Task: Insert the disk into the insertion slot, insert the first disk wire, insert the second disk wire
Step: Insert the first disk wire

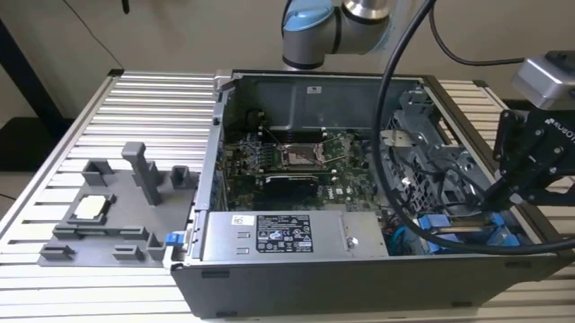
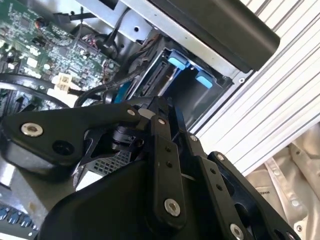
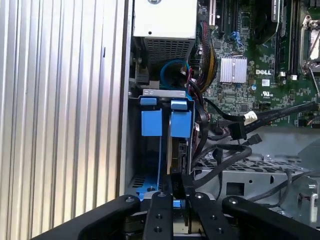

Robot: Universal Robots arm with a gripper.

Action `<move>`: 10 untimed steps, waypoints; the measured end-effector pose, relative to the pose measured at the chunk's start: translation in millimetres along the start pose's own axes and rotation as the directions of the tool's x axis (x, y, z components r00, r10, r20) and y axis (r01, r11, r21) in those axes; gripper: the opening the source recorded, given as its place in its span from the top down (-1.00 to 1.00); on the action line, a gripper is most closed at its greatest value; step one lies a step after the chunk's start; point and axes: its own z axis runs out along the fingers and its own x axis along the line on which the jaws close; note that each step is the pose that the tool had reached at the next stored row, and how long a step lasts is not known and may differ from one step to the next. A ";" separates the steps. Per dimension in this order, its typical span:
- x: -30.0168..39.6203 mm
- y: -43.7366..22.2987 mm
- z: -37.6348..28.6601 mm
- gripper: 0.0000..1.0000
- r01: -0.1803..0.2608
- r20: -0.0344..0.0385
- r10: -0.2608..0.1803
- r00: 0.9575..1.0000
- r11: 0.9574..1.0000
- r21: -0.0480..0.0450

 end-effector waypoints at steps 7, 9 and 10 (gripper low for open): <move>6.1 -5.2 5.1 0.62 0.002 0.039 -0.001 0.999 1.000 -0.007; 6.3 -6.6 8.5 0.62 0.001 0.039 -0.001 0.999 1.000 -0.007; 6.4 -7.2 10.2 0.62 0.000 0.040 0.000 0.999 1.000 -0.007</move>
